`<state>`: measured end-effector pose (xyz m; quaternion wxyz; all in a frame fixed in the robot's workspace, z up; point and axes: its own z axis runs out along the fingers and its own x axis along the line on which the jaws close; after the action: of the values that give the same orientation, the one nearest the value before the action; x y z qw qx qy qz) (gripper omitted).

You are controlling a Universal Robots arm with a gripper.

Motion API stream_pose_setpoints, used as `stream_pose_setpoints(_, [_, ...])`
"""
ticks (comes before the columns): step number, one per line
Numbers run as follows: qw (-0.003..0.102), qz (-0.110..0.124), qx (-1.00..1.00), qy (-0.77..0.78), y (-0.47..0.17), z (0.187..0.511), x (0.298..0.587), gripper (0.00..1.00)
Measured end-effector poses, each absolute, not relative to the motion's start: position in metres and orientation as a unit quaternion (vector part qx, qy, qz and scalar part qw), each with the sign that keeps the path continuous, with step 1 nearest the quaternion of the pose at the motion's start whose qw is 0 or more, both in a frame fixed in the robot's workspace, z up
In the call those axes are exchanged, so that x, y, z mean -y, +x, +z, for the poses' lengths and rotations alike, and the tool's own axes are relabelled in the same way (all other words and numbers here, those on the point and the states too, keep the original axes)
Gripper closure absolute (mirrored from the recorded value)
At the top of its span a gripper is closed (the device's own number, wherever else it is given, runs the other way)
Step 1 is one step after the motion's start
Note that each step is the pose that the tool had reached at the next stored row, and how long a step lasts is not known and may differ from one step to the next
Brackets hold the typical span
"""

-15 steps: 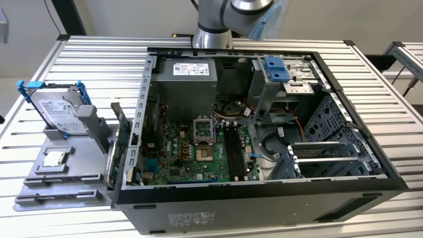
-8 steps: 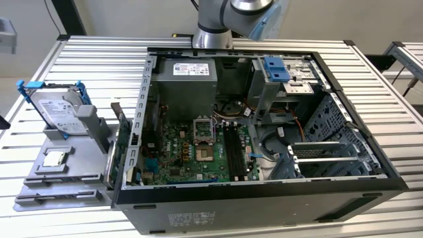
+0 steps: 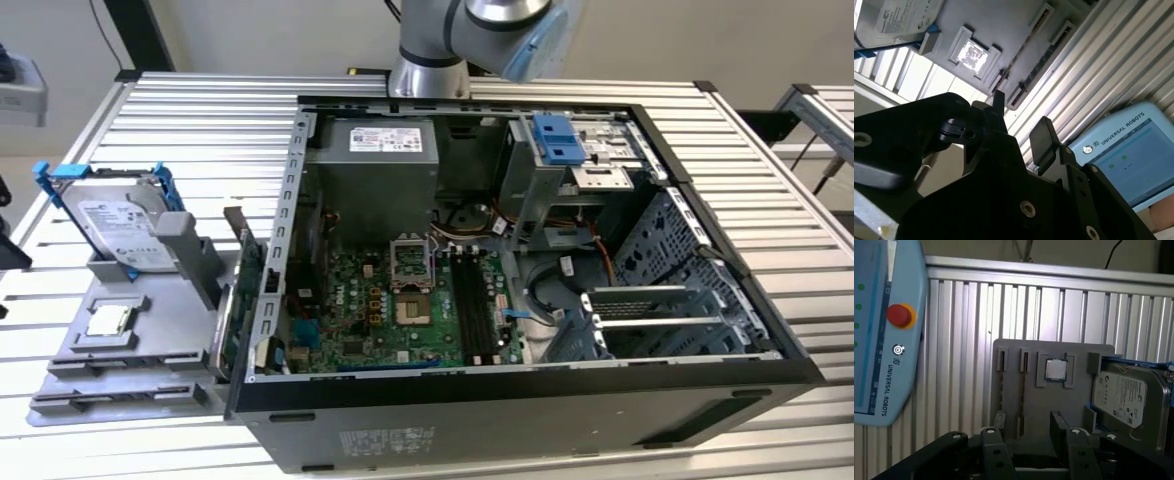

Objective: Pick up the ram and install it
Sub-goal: 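Pick up the ram and move it above insertion slot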

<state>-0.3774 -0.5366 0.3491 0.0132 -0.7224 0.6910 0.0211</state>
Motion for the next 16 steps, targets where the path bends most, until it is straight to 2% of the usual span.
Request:
stream_pose_setpoints(5, [0.005, 0.013, -0.691, -0.723, -0.377, 0.344, 0.537, 0.00])
stream_pose_setpoints(16, [0.004, 0.012, -0.691, -0.723, -0.377, 0.323, 0.536, 0.00])
